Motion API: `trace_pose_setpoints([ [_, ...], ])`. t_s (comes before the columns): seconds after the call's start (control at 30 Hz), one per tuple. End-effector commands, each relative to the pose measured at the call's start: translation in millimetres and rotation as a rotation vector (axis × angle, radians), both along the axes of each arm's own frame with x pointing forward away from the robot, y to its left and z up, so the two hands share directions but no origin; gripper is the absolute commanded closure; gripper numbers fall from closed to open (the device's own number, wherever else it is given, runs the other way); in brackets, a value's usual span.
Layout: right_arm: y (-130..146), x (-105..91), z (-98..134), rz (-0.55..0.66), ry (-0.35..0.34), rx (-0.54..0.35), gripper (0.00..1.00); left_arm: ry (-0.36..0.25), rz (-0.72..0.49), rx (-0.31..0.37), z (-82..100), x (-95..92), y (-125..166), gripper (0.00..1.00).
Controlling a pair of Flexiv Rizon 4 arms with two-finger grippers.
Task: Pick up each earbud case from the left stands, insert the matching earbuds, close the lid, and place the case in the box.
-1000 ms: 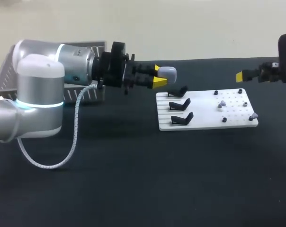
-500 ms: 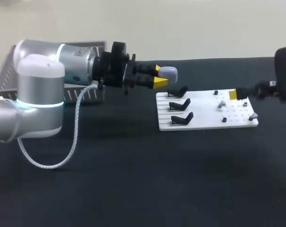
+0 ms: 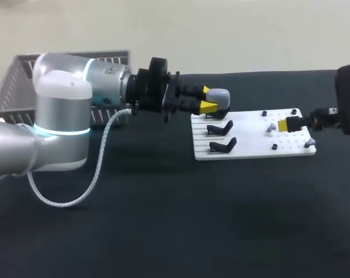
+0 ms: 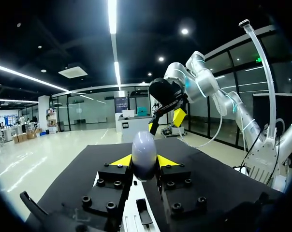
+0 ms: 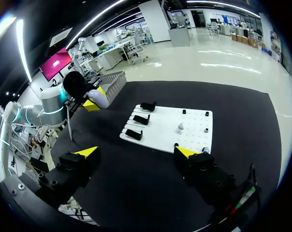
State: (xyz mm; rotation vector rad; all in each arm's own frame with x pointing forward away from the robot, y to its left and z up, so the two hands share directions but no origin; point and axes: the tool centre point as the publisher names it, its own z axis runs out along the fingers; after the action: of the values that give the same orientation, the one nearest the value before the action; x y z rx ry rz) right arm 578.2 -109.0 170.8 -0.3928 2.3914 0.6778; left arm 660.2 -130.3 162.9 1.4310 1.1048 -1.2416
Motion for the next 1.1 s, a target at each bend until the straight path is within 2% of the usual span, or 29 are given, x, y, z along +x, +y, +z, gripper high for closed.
trace_pose_setpoints([
  [0.03, 12, -0.2, 12, -0.103, 0.007, -0.144, 0.0, -0.003, -0.002, -0.001, -3.0, 0.2, -4, 1.0],
  [0.23, 28, 2.3, 17, -0.079, 0.034, -0.159, 0.0, 0.003, 0.005, 0.005, -6.2, -2.3, -5, 1.0],
  [0.77, 66, 17.5, 12, -0.094, 0.052, -0.341, 0.0, 0.038, 0.018, 0.02, -12.4, -1.4, -6, 1.0],
  [1.1, 81, 28.8, 12, -0.096, 0.057, -0.352, 0.0, 0.037, 0.013, 0.021, -12.6, -0.9, -6, 1.0],
])
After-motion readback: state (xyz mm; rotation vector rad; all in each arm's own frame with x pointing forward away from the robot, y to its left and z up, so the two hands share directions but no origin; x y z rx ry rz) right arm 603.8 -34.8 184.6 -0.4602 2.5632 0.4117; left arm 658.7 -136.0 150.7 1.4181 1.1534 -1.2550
